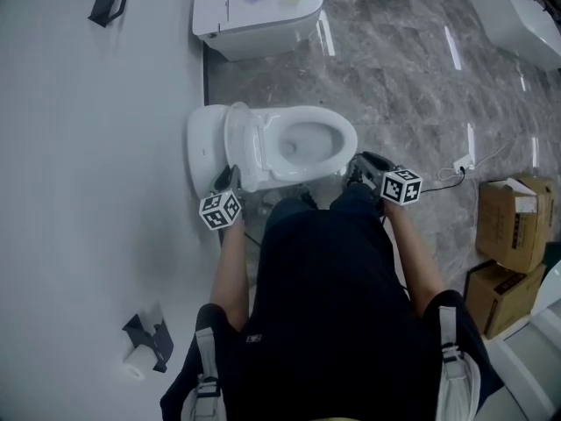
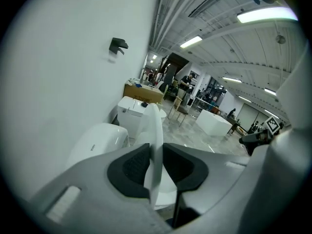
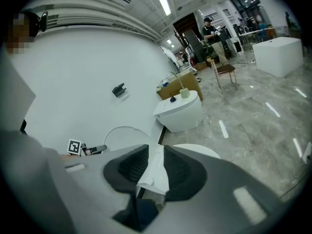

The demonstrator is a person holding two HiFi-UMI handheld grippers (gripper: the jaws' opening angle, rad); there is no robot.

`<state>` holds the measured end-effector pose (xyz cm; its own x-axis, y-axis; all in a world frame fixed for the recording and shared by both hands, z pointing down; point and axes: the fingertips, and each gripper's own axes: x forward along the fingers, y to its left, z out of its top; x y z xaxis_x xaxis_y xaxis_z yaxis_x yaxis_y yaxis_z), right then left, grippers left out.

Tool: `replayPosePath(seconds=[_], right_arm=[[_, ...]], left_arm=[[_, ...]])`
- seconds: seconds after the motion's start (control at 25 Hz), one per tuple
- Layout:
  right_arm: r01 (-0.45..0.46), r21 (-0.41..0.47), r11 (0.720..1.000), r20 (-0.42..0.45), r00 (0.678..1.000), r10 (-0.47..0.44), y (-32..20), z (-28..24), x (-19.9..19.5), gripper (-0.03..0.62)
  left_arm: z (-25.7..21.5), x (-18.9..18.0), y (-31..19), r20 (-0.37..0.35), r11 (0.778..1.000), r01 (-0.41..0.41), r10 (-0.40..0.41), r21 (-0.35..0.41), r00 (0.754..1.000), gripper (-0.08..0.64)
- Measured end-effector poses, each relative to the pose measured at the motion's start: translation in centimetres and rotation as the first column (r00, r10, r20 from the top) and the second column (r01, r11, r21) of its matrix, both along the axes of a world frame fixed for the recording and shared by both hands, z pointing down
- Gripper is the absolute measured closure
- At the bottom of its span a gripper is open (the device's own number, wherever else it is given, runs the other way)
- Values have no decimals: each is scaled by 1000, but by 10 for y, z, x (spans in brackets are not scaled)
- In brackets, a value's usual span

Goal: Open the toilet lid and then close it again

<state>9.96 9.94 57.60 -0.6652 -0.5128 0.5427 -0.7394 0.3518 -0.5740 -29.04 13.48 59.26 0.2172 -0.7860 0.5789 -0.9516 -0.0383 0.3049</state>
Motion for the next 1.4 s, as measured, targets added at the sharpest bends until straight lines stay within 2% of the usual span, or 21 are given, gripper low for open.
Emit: replayPosePath(seconds=[0.12,0.32,0.48,0.92,1.4], right_arm=[[-23,-13,1000,-10,1000,22,6,3,11,491],[-38,-27,999,-22,999,37,13,7,20,491],[-40,-32,999,-24,999,39,14,8,22,491],[-44,-49,998,-36,998,42,14,10,24,491],[-45,-65,997,-36,998,43,22,13,22,491]], left_arm=[[3,-22,3,-19,997,78,-78,0,997,472],[9,-52,7,-98,983,184,-182,14,978,472],[17,-76,12,-108,968,251,-249,0,962,476],[20,-83,13,-132,964,265,-260,20,957,474],[19,-79,13,-128,971,237,-234,13,964,474]])
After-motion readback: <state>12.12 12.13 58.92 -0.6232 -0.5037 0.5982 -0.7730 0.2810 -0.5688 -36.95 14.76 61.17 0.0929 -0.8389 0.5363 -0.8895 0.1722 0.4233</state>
